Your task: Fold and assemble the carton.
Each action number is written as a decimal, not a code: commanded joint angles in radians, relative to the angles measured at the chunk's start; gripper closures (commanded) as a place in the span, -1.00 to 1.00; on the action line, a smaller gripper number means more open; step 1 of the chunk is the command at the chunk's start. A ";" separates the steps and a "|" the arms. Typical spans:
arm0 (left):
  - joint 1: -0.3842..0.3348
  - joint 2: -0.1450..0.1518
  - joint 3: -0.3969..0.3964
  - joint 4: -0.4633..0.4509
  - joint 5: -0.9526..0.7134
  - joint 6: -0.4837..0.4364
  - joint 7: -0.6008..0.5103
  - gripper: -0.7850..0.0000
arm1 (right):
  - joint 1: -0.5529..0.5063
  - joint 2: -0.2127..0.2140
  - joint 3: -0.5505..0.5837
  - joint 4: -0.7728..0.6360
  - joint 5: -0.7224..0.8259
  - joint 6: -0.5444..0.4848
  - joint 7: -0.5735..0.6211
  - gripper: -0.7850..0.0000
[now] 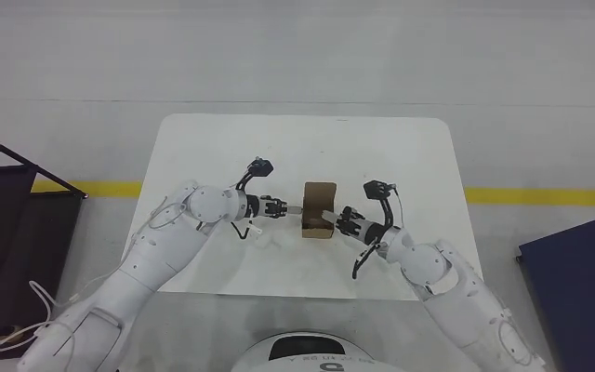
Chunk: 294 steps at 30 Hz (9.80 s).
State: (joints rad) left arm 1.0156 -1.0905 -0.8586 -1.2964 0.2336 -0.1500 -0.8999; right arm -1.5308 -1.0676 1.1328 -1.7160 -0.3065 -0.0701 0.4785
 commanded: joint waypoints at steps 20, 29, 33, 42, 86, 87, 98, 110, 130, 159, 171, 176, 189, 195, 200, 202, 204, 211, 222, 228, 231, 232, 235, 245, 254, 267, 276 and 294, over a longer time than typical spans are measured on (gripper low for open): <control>-0.002 -0.008 -0.002 -0.007 0.014 0.001 -0.002 -1.00 | 0.023 -0.006 -0.006 0.064 0.037 0.018 0.072 0.01; -0.003 -0.012 0.000 0.004 0.015 -0.002 -0.005 -1.00 | 0.053 -0.014 -0.032 0.091 0.022 0.049 0.078 0.21; -0.004 -0.014 0.001 0.005 0.017 -0.006 -0.004 -1.00 | 0.069 -0.015 -0.043 0.069 -0.018 0.097 0.098 0.20; 0.001 -0.018 0.009 0.007 0.033 -0.007 -0.004 -1.00 | 0.111 -0.023 -0.073 0.035 -0.066 0.221 0.151 0.22; -0.045 -0.067 0.097 0.001 0.252 0.043 0.094 -1.00 | 0.217 -0.061 -0.235 -0.062 -0.379 0.618 0.304 1.00; -0.042 -0.067 0.094 -0.007 0.253 0.044 0.093 -1.00 | 0.217 -0.062 -0.236 -0.070 -0.380 0.624 0.307 1.00; -0.007 -0.060 0.068 -0.076 0.276 0.055 0.080 -1.00 | 0.246 -0.088 -0.273 -0.050 -0.329 0.633 0.288 1.00; 0.018 -0.054 0.038 -0.110 0.314 0.077 0.084 0.12 | 0.300 -0.116 -0.339 -0.009 -0.425 0.756 0.284 1.00; 0.026 -0.063 0.036 -0.122 0.317 0.070 0.068 0.44 | 0.290 -0.143 -0.344 -0.020 -0.425 0.747 0.242 0.19; 0.042 -0.069 0.017 -0.145 0.357 0.075 0.072 1.00 | 0.194 -0.155 -0.250 -0.052 -0.349 0.674 0.124 0.18; 0.052 -0.061 -0.060 -0.130 0.293 0.055 0.102 -1.00 | 0.084 -0.135 -0.106 -0.122 -0.305 0.657 0.067 0.24; 0.068 -0.050 -0.135 -0.126 0.195 0.016 0.100 -1.00 | 0.052 -0.131 -0.073 -0.149 -0.273 0.592 0.062 0.19; 0.027 -0.042 -0.240 0.009 0.048 -0.005 0.117 -1.00 | 0.032 -0.143 -0.056 -0.132 -0.128 0.427 -0.024 0.22; -0.048 -0.071 -0.147 0.092 0.047 -0.012 0.098 -1.00 | 0.035 -0.133 -0.090 -0.146 -0.208 0.324 0.072 0.00; -0.083 -0.092 -0.094 0.132 0.040 -0.020 0.108 -1.00 | 0.033 -0.122 -0.084 -0.136 -0.202 0.141 0.151 -0.55; -0.091 -0.097 -0.084 0.144 0.035 -0.024 0.113 -1.00 | 0.027 -0.119 -0.086 -0.135 -0.192 0.093 0.173 -0.65; -0.096 -0.101 -0.078 0.154 0.032 -0.029 0.115 -1.00 | 0.036 -0.116 -0.097 -0.117 -0.182 0.035 0.224 -0.73; -0.098 -0.105 -0.074 0.167 0.030 -0.041 0.121 -1.00 | 0.122 -0.135 -0.186 0.049 -0.129 -0.036 0.253 -0.91; -0.070 -0.095 -0.108 0.140 0.029 -0.051 0.111 -1.00 | 0.199 -0.166 -0.211 0.259 -0.019 -0.013 0.092 -0.92; -0.039 -0.085 -0.130 0.110 0.033 -0.055 0.102 -1.00 | 0.188 -0.162 -0.151 0.286 0.031 -0.008 0.013 -0.62; -0.024 -0.081 -0.142 0.091 0.033 -0.056 0.097 -1.00 | 0.190 -0.162 -0.126 0.295 0.070 -0.017 -0.016 -0.40; -0.018 -0.079 -0.147 0.083 0.030 -0.056 0.096 -1.00 | 0.191 -0.163 -0.121 0.299 0.082 -0.019 -0.024 -0.36; 0.003 -0.072 -0.167 0.059 0.023 -0.055 0.092 -1.00 | 0.196 -0.168 -0.107 0.320 0.150 -0.054 -0.049 -0.29; 0.057 -0.056 -0.204 -0.013 0.044 -0.039 0.078 -1.00 | 0.233 -0.189 -0.123 0.417 0.266 -0.095 -0.082 -0.24; 0.040 -0.069 -0.138 0.000 0.096 -0.009 0.089 -1.00 | 0.220 -0.188 -0.120 0.400 0.235 -0.077 -0.081 -0.12; 0.014 -0.080 -0.112 0.053 0.134 0.002 0.125 -1.00 | 0.173 -0.179 -0.092 0.306 0.172 -0.009 -0.104 -0.81; 0.034 -0.068 -0.157 0.035 0.131 -0.005 0.120 -1.00 | 0.113 -0.166 -0.034 0.221 0.188 -0.036 -0.109 -0.71; 0.058 -0.057 -0.189 0.013 0.155 -0.005 0.123 -1.00 | 0.201 -0.197 -0.075 0.465 0.689 -0.468 0.164 -1.00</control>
State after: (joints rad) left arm 1.0722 -1.1481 -1.0459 -1.2821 0.3869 -0.1560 -0.7784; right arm -1.3296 -1.2644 1.0582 -1.2505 0.3795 -0.5379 0.6425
